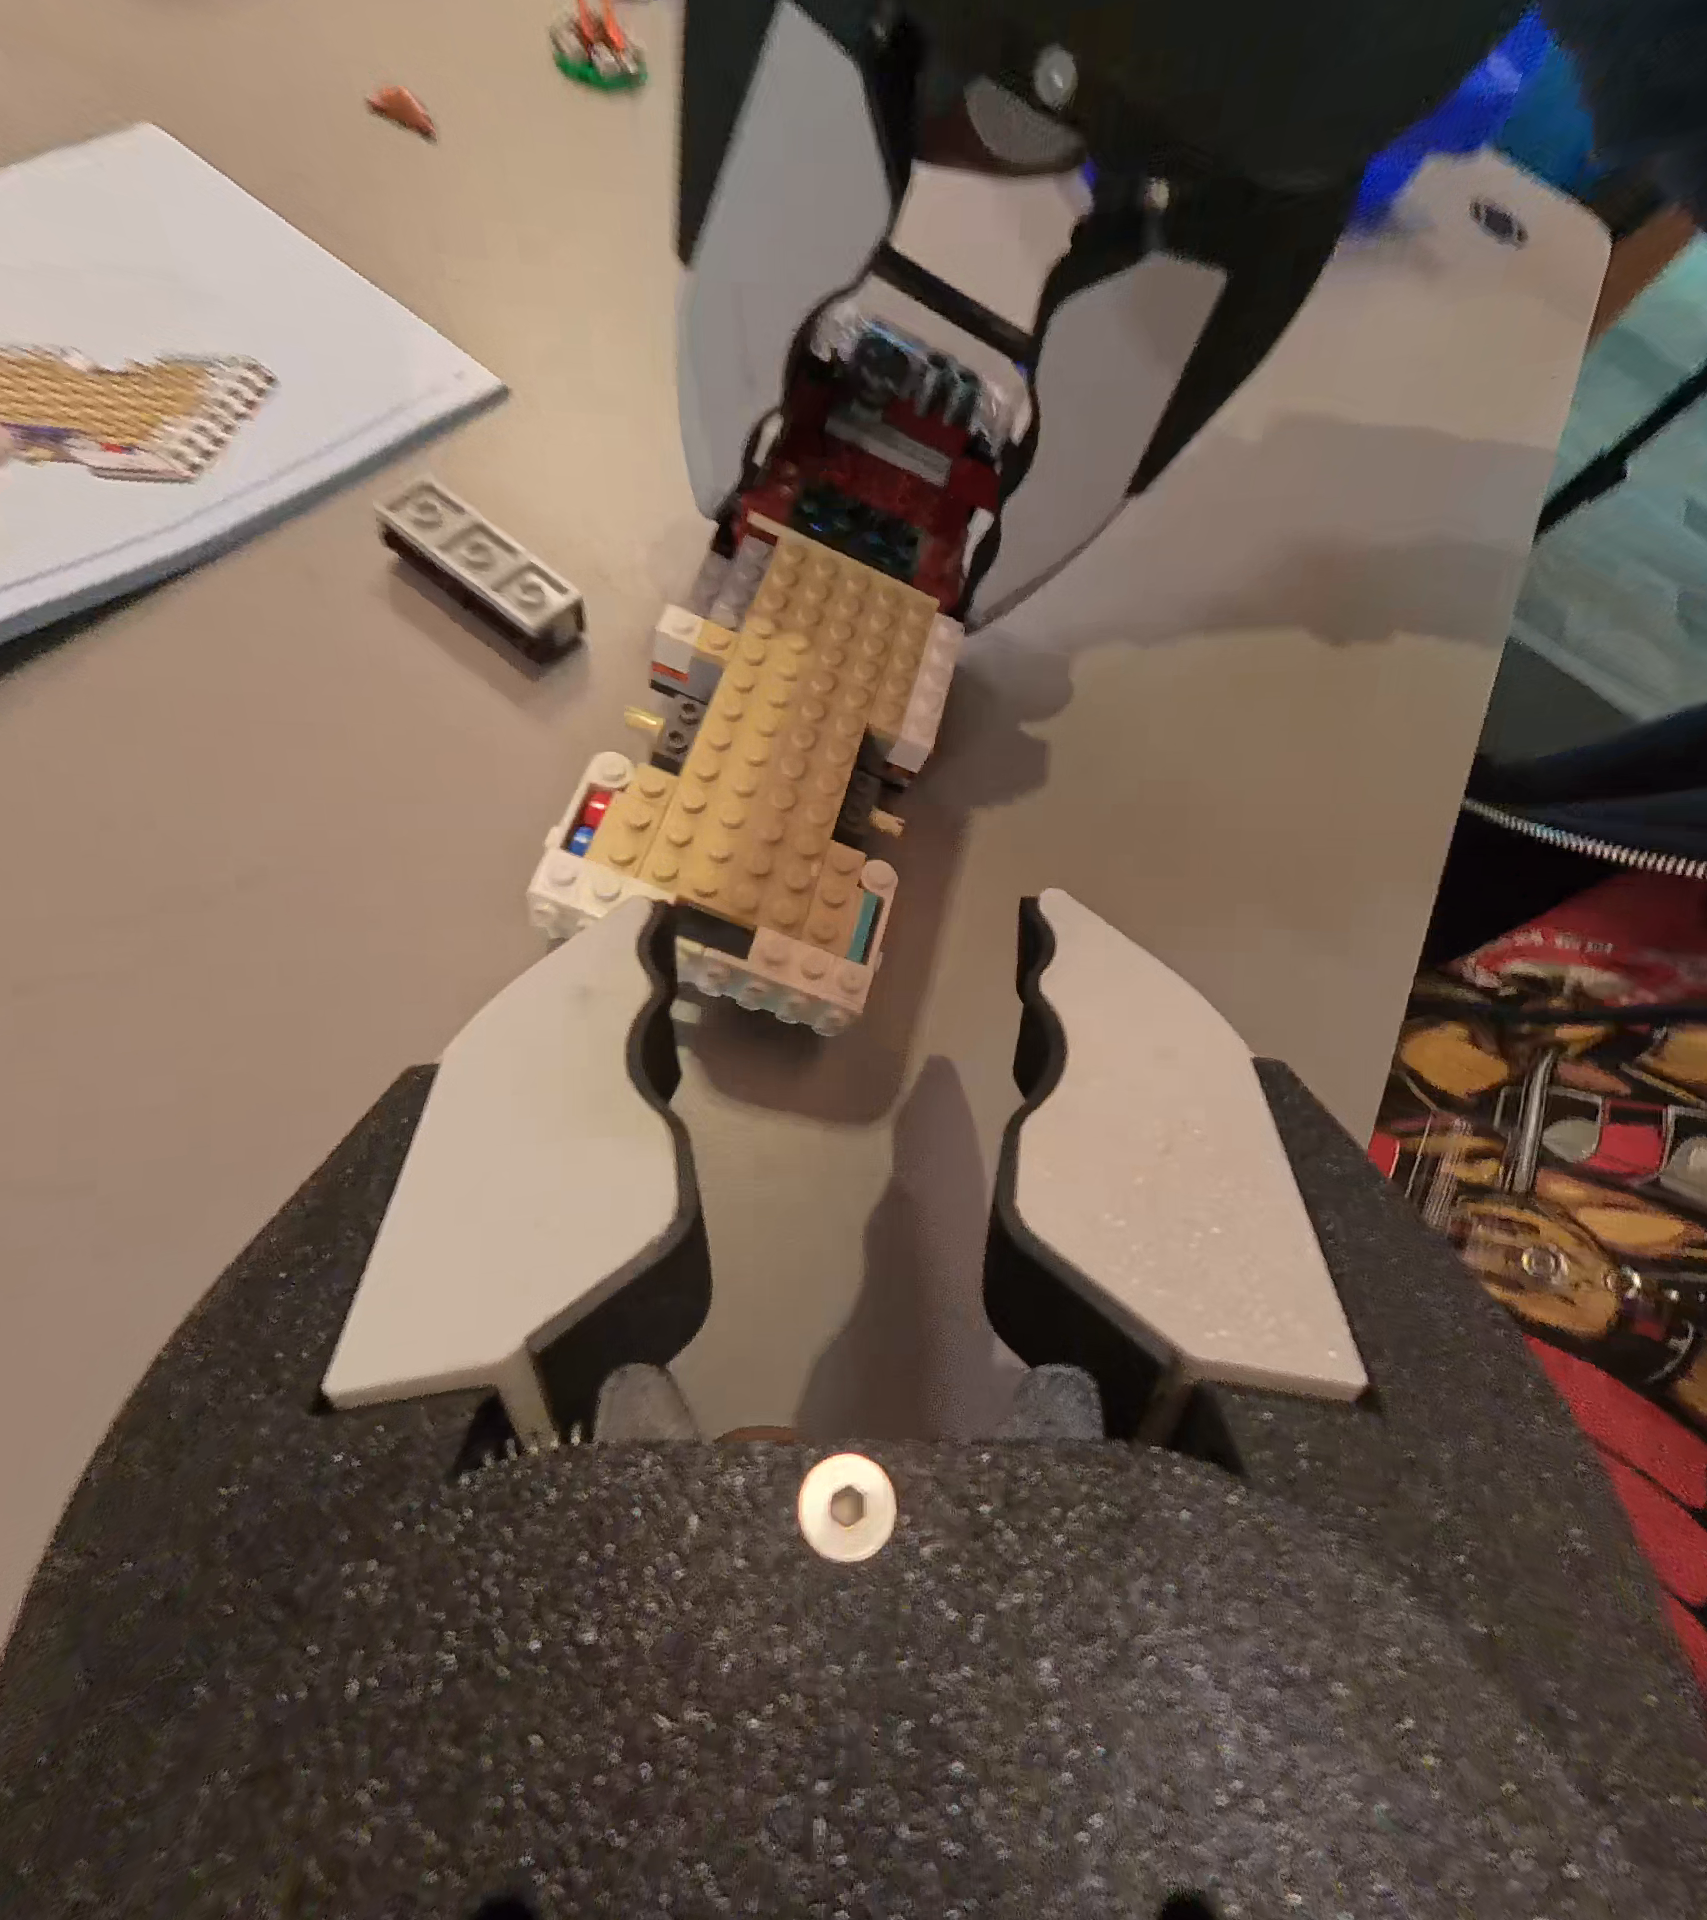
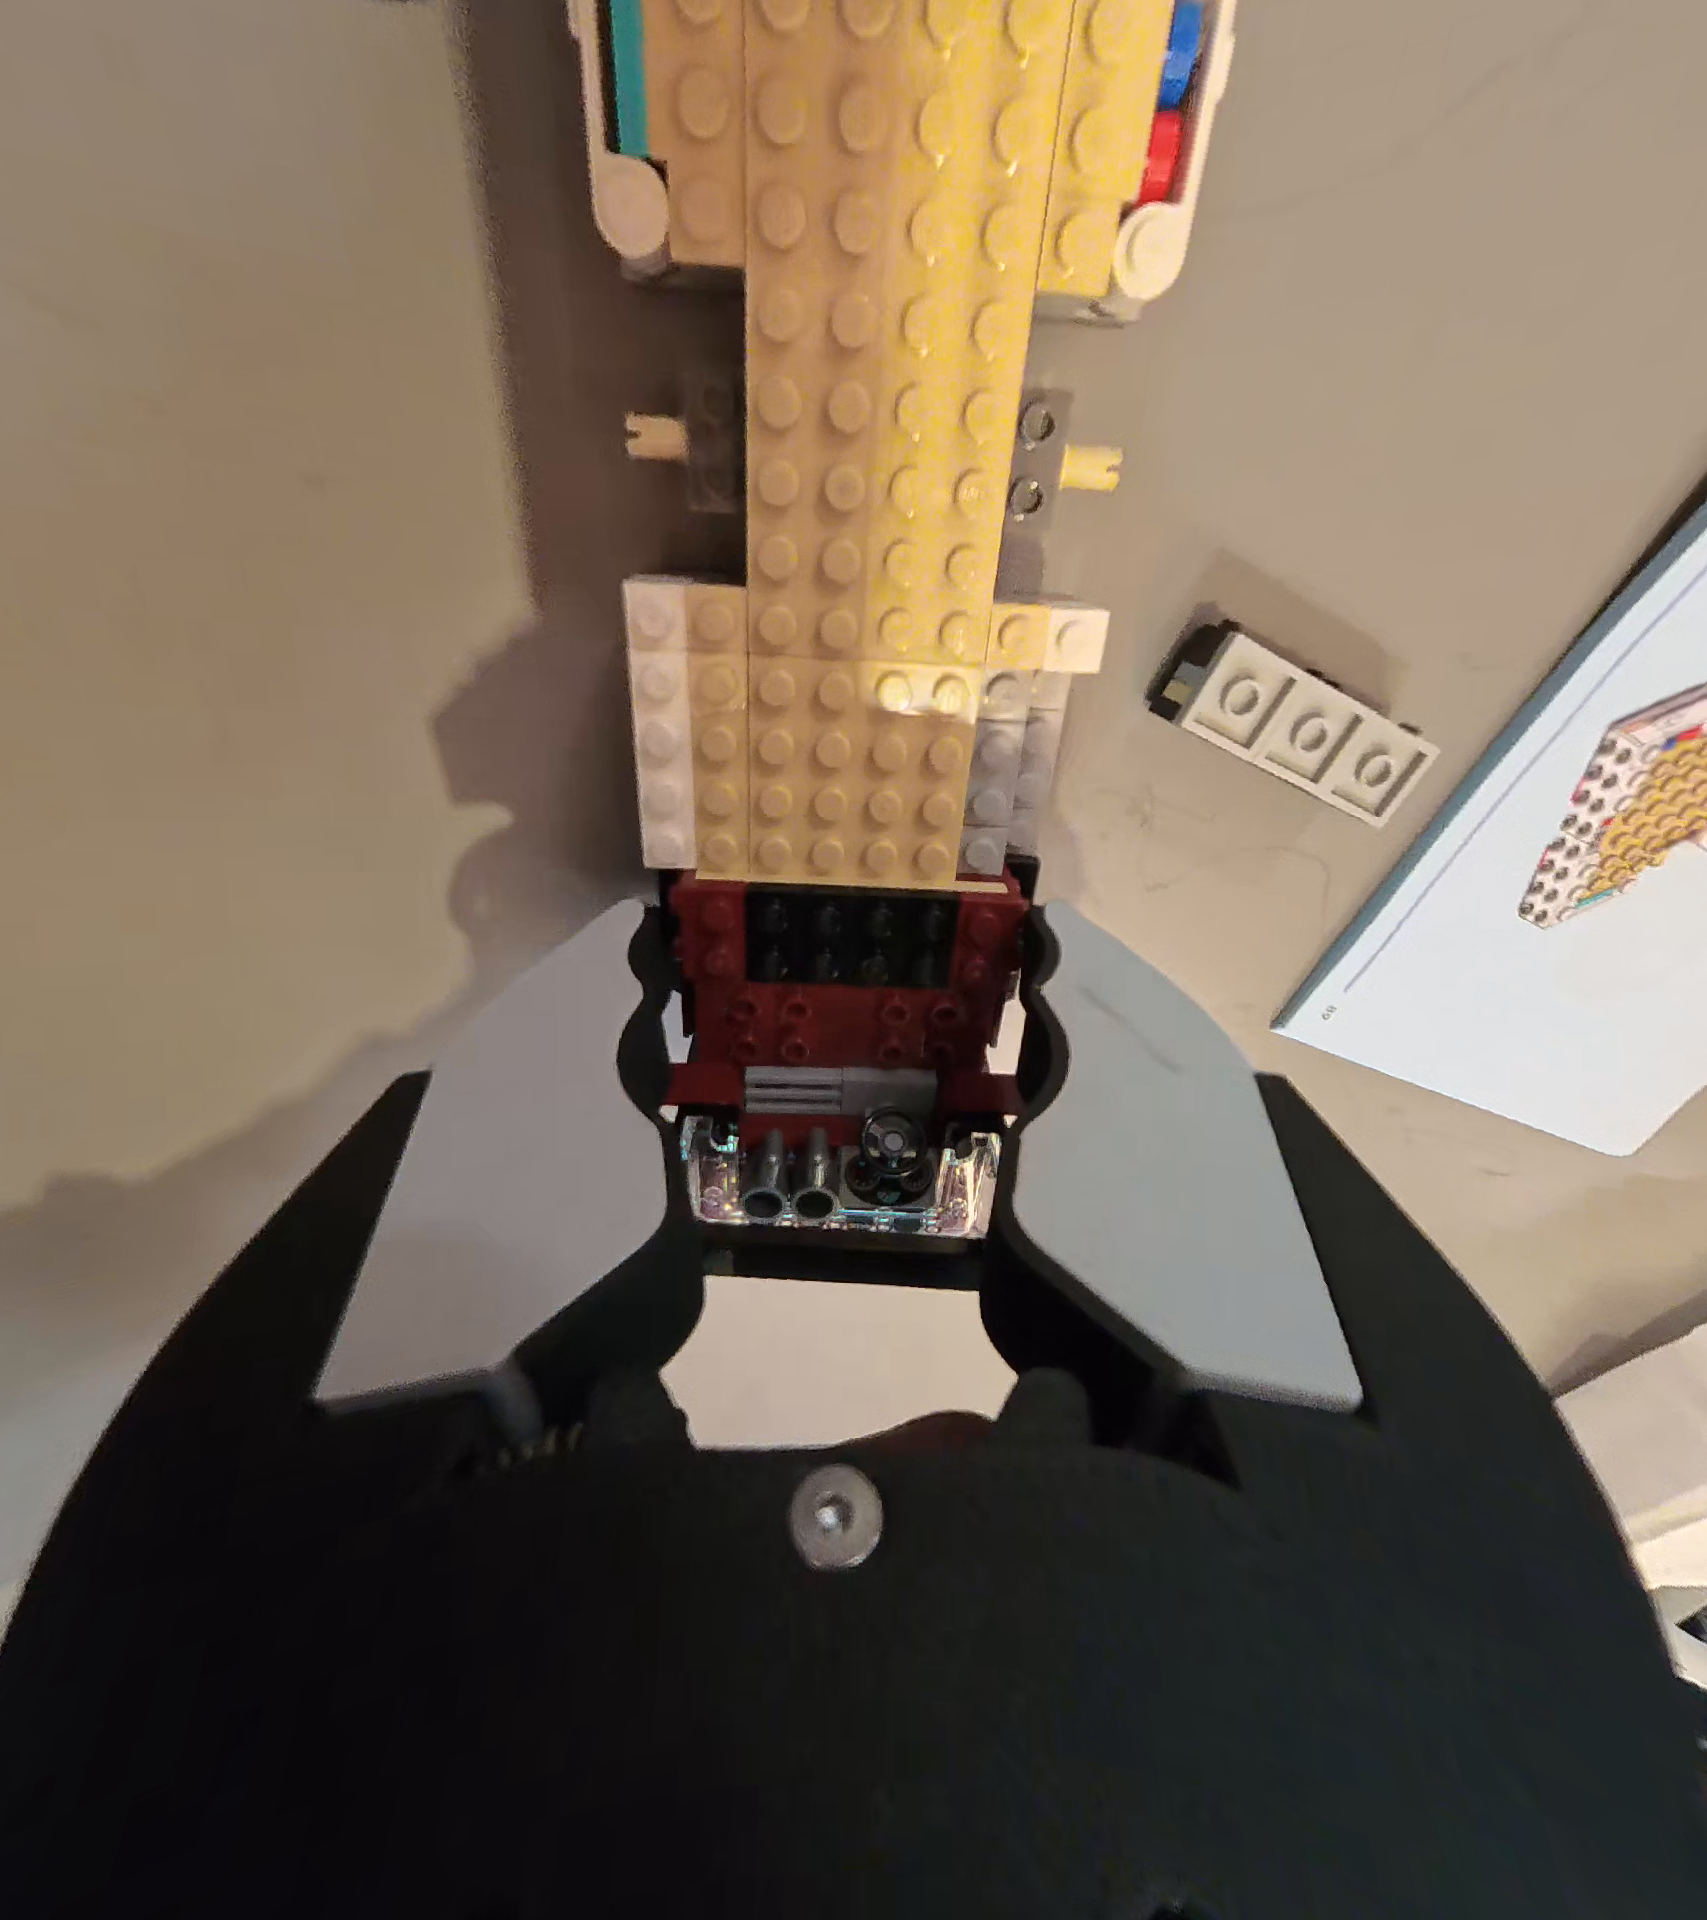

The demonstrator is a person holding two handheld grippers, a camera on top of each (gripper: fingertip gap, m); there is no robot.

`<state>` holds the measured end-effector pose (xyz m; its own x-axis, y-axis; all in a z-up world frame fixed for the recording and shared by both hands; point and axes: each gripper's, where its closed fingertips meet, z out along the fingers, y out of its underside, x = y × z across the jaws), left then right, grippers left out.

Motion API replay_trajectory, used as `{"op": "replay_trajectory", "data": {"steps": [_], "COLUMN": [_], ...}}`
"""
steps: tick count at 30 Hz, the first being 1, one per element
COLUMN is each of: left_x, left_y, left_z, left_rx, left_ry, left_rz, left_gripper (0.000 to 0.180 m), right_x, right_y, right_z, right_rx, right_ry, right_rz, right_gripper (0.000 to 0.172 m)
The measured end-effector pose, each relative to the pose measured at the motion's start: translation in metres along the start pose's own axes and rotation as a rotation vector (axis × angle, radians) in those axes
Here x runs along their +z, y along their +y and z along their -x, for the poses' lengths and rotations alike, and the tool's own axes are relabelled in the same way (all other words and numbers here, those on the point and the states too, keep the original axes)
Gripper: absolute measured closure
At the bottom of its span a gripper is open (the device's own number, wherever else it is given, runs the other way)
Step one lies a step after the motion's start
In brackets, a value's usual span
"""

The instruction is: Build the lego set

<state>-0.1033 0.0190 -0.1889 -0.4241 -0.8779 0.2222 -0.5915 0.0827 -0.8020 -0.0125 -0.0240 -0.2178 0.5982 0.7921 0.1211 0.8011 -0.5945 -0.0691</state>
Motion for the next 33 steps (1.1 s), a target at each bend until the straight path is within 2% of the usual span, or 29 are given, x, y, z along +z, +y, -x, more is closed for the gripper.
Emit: {"op": "replay_trajectory", "data": {"steps": [4,7,11,13,19,24,30,33], "left_x": [-0.018,-0.030,-0.030,-0.026,-0.011,-0.016,-0.015,0.000], "left_y": [-0.016,-0.020,-0.020,-0.020,-0.025,-0.024,-0.034,-0.035], "left_z": [0.011,0.018,0.010,0.004,-0.001,0.022,0.016,0.007], "left_rx": [-0.079,-0.216,-0.454,-0.518,-0.602,-0.567,-0.481,-0.469], "left_ry": [-0.052,-0.033,0.151,0.209,0.265,0.225,0.474,0.527], "left_rz": [-0.149,-0.258,-0.352,-0.376,-0.357,-0.312,-0.099,0.018], "left_gripper": [0.112,0.107,0.101,0.101,0.097,0.098,0.104,0.104], "right_x": [-0.007,-0.011,-0.018,-0.019,-0.022,-0.027,-0.035,-0.039], "right_y": [0.002,0.004,0.002,0.002,-0.004,-0.008,-0.024,-0.032], "right_z": [-0.004,-0.006,-0.006,-0.006,-0.003,0.002,0.016,0.025], "right_rx": [0.017,0.029,0.049,0.049,0.019,-0.055,-0.222,-0.301], "right_ry": [0.026,0.037,0.038,0.045,0.071,0.104,0.137,0.133], "right_rz": [-0.031,-0.055,-0.100,-0.102,-0.113,-0.108,-0.099,-0.102], "right_gripper": [0.107,0.107,0.107,0.107,0.107,0.107,0.107,0.107]}}
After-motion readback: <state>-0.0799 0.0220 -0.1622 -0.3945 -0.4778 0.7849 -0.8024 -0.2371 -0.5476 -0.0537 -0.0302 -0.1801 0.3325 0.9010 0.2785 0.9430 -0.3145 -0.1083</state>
